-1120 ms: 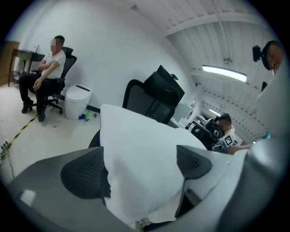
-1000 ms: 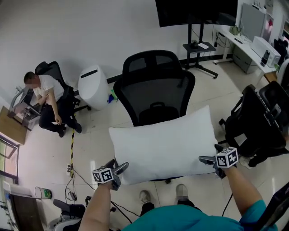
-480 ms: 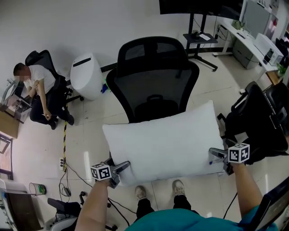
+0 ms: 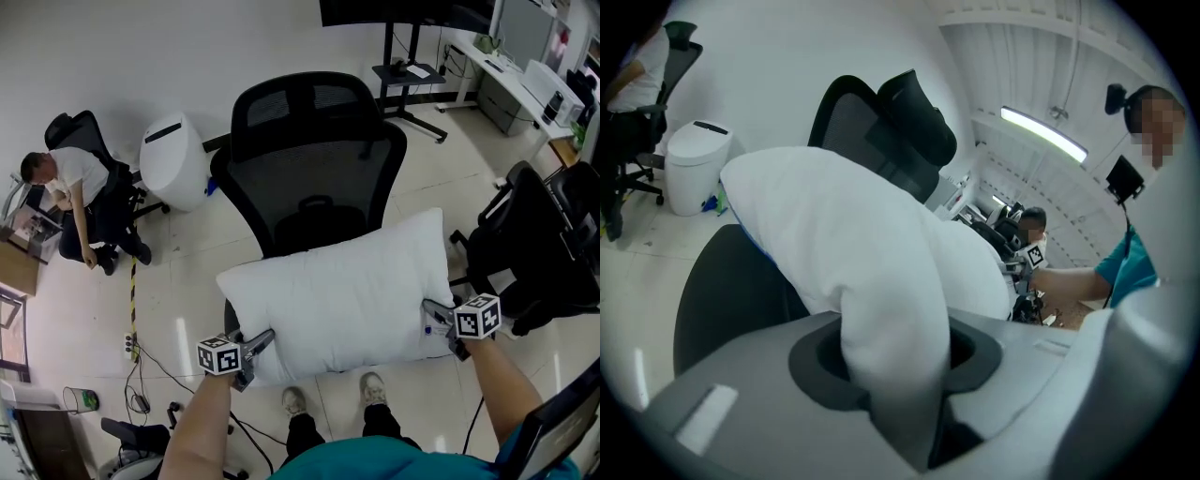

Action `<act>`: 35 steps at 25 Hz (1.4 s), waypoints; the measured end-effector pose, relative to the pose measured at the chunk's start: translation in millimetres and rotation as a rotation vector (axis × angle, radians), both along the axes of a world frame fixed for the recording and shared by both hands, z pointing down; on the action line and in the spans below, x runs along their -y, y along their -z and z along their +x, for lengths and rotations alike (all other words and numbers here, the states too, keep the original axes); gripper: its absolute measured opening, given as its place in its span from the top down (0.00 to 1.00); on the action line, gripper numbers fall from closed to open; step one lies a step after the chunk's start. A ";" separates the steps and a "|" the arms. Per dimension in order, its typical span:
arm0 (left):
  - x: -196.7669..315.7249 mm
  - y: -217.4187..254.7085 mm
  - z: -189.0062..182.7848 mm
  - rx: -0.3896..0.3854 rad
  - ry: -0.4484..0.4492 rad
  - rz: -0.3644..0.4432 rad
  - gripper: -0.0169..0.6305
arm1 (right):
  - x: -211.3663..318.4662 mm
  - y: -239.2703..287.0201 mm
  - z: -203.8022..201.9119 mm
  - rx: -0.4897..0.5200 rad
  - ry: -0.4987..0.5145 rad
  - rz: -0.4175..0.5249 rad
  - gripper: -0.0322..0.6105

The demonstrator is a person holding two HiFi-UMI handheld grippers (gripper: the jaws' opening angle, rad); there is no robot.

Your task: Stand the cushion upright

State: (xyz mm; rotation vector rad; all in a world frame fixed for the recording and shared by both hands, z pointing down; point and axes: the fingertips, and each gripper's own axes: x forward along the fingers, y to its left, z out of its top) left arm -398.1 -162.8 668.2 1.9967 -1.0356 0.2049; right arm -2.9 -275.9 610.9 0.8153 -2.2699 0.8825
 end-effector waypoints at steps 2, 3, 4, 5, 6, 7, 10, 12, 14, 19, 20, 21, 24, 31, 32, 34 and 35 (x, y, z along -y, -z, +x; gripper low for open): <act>-1.2 15.4 -1.1 0.003 -0.020 0.010 0.79 | -0.7 16.1 -2.5 0.033 -0.026 0.027 0.79; -2.9 25.8 -2.2 0.011 -0.041 0.019 0.82 | -1.2 24.3 -2.9 0.052 -0.039 0.036 0.81; -5.8 36.4 -3.3 0.027 -0.071 0.028 0.83 | -2.3 31.4 -2.8 0.072 -0.049 0.042 0.82; -9.9 46.9 -4.0 0.051 -0.108 0.034 0.83 | -4.3 37.7 -2.5 0.092 -0.058 0.047 0.83; -14.6 57.6 -4.1 0.076 -0.147 0.041 0.84 | -7.0 43.9 -2.1 0.113 -0.069 0.053 0.83; -19.0 69.8 -3.8 0.098 -0.183 0.050 0.84 | -10.5 50.4 -1.8 0.135 -0.081 0.059 0.83; -18.4 124.1 -5.4 0.119 -0.235 0.125 0.85 | -22.9 68.4 1.4 0.215 -0.128 0.062 0.84; -7.8 171.9 -10.3 0.137 -0.249 0.199 0.85 | -34.8 76.7 2.5 0.290 -0.167 0.043 0.84; 2.8 216.7 -14.5 0.194 -0.286 0.256 0.85 | -49.5 83.1 -2.3 0.373 -0.206 0.022 0.84; 28.3 314.1 -21.0 0.417 -0.422 0.345 0.85 | -78.2 91.8 -37.6 0.566 -0.260 -0.004 0.84; 33.1 333.3 -21.3 0.464 -0.447 0.360 0.85 | -84.3 91.5 -48.5 0.601 -0.257 -0.013 0.84; 37.8 351.5 -21.0 0.511 -0.471 0.374 0.85 | -90.6 90.2 -60.2 0.635 -0.252 -0.026 0.84; 53.8 397.0 -14.7 0.645 -0.540 0.408 0.85 | -106.7 80.8 -99.2 0.724 -0.231 -0.066 0.84; 89.3 450.6 39.7 0.918 -0.747 0.444 0.85 | -103.4 46.7 -167.6 0.896 -0.258 -0.113 0.84; 92.8 453.3 51.0 0.939 -0.774 0.455 0.85 | -100.0 42.5 -172.4 0.909 -0.265 -0.109 0.84; 97.2 456.0 71.1 0.974 -0.823 0.467 0.85 | -93.5 33.5 -180.7 0.930 -0.281 -0.100 0.84; 98.8 455.8 79.5 0.990 -0.848 0.467 0.85 | -90.3 28.6 -184.8 0.941 -0.291 -0.096 0.84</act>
